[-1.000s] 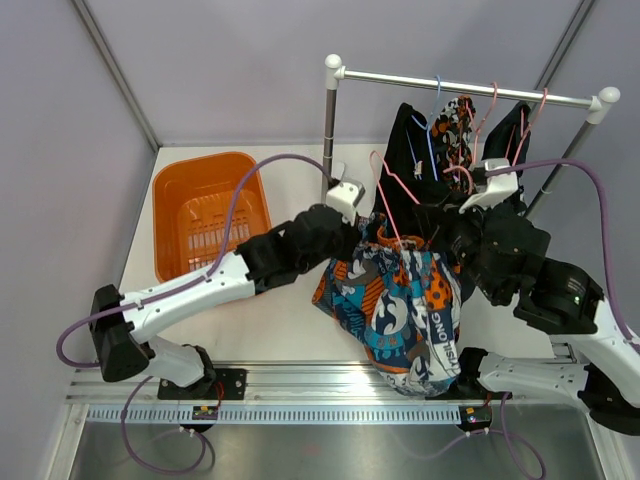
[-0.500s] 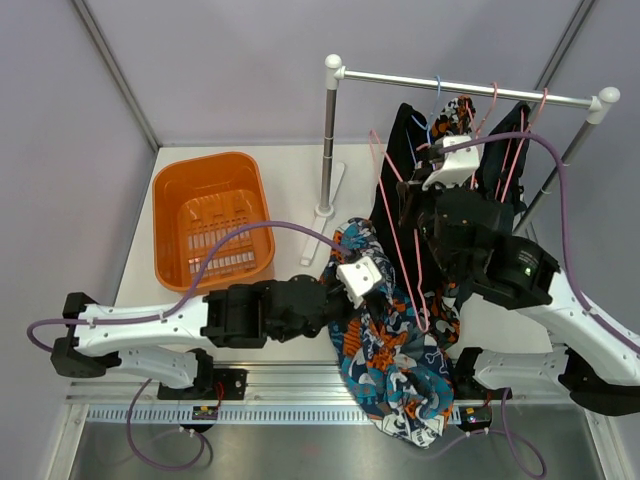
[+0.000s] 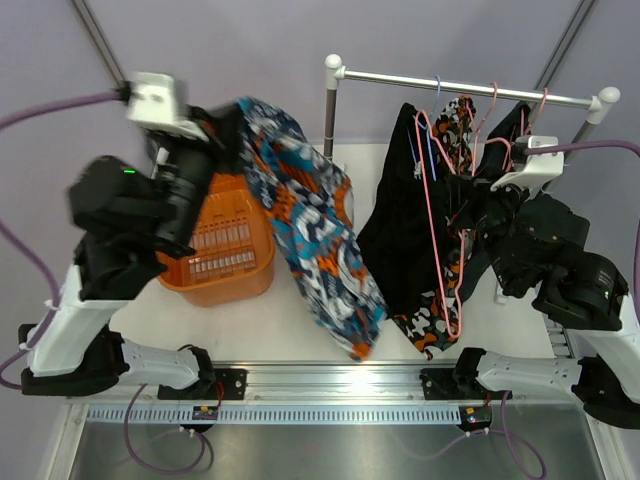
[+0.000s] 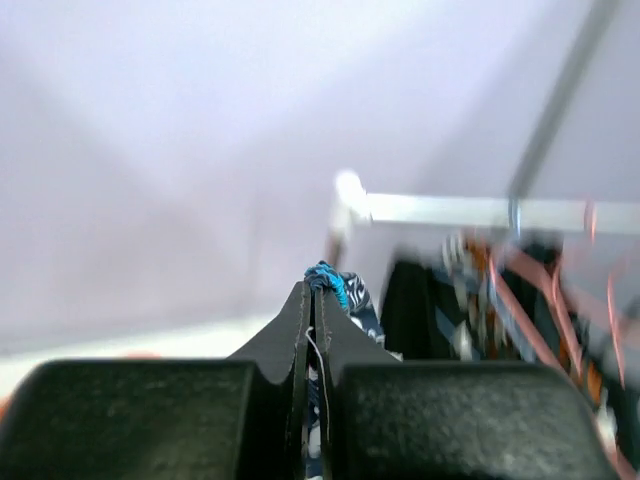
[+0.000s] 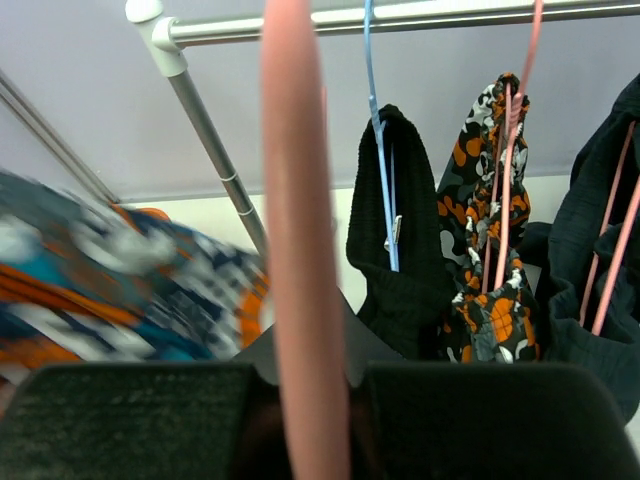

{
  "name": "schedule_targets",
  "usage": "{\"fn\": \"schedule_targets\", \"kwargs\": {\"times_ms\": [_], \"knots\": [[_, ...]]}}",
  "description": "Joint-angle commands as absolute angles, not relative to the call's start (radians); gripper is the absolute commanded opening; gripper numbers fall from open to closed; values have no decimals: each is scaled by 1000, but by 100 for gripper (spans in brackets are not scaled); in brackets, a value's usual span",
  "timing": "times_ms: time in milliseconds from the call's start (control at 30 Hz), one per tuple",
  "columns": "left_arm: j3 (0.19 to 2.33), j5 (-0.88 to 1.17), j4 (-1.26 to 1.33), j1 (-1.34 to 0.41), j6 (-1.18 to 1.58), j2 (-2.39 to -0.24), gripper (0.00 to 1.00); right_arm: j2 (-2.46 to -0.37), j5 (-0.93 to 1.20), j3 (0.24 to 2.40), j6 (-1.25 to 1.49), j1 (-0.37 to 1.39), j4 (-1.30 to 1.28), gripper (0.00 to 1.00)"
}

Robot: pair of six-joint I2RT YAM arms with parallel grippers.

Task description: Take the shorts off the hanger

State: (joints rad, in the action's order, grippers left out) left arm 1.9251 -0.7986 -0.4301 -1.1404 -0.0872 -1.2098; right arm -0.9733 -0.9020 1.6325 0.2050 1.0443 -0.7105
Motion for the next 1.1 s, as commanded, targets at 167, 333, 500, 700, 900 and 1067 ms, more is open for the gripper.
{"fn": "schedule_targets", "kwargs": {"times_ms": [167, 333, 500, 700, 900, 1067], "knots": [[2160, -911, 381, -1092, -765, -1295, 0, -965, -940, 1663, 242, 1042, -798, 0], [2143, -844, 397, -979, -726, -1290, 0, -954, -948, 1623, 249, 1042, -804, 0], [1998, -827, 351, -876, -617, -1250, 0, -951, -939, 1615, 256, 1042, -801, 0], [1784, -738, 124, -712, -274, -1183, 0, -925, -917, 1560, 288, 1042, -796, 0], [1664, -569, -208, -527, 91, -1213, 0, -922, -908, 1540, 305, 1042, -805, 0], [1615, -324, -362, -287, 379, -1273, 0, -898, -902, 1537, 316, 1042, -819, 0]]}}
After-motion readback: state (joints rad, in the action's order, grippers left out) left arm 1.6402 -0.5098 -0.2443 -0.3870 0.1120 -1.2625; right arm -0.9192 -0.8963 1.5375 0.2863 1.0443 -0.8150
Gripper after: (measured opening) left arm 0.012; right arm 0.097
